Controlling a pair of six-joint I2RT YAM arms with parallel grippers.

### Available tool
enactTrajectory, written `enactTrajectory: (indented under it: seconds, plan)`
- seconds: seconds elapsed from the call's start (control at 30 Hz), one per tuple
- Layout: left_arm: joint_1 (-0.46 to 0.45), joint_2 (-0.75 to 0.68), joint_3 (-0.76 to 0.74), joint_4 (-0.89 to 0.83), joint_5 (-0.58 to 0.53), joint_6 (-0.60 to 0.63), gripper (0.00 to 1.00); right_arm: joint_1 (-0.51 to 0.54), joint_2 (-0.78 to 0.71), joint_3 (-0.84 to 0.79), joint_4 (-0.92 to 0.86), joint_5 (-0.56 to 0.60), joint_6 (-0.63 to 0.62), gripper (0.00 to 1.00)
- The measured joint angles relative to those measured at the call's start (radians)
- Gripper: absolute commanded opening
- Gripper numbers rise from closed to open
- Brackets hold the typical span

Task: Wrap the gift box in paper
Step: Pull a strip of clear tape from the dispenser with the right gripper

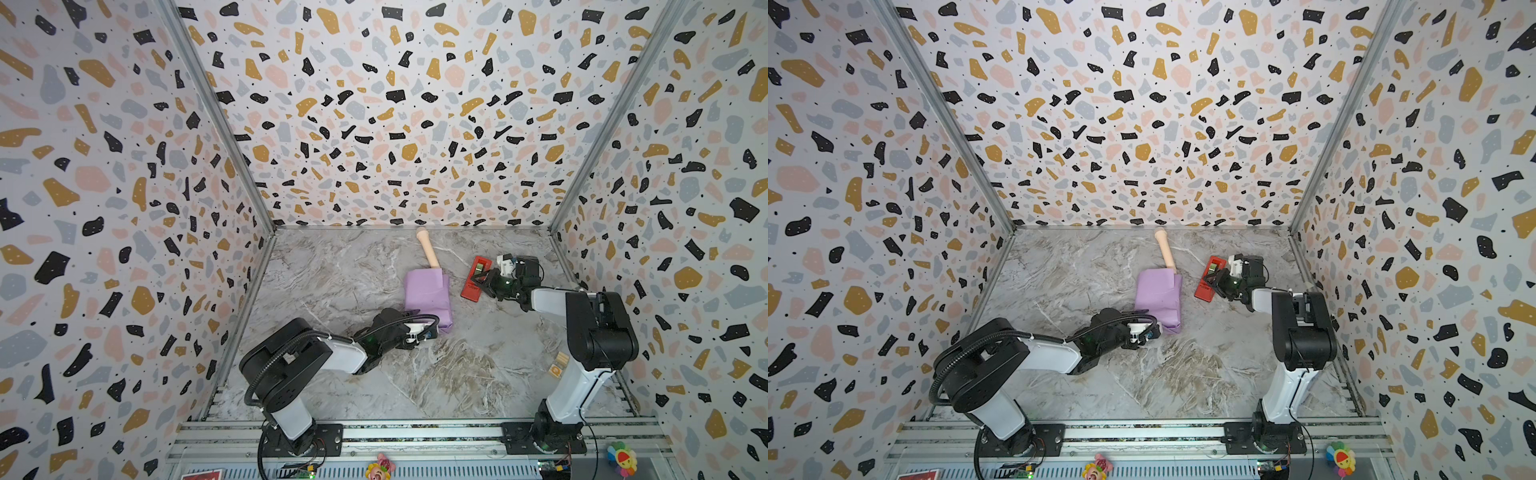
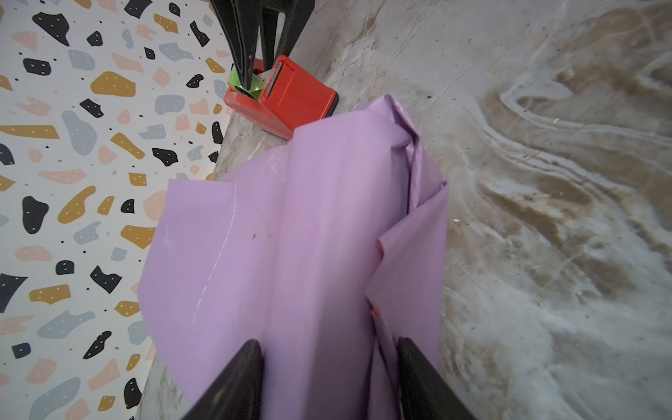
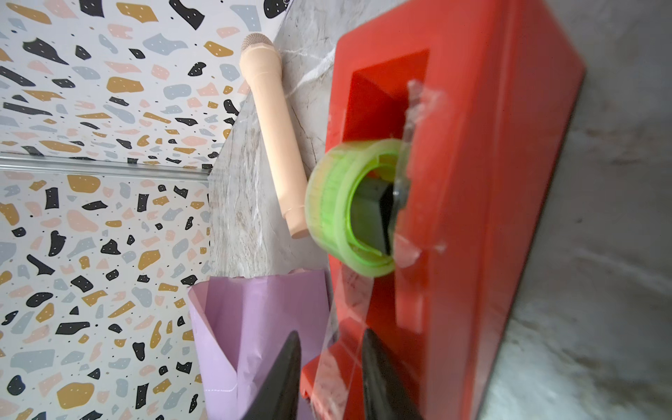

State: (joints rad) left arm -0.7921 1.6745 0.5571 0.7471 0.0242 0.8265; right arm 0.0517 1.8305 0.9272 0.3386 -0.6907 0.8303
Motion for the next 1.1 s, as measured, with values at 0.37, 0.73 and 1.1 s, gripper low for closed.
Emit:
enactTrajectory:
  seconds: [0.37, 0.73, 1.1]
  plan:
    - [0.0, 0.0, 0.0, 0.0, 0.0, 0.0, 0.58, -0.003, 0.048, -0.027, 0.156, -0.024, 0.119, 0.06]
    - [0.0, 0.0, 0.0, 0.0, 0.0, 0.0, 0.58, -0.017, 0.048, -0.102, 0.341, -0.077, 0.306, 0.0]
    - [0.0, 0.0, 0.0, 0.0, 0.0, 0.0, 0.57, -0.014, 0.004, -0.118, 0.401, -0.122, 0.414, 0.0]
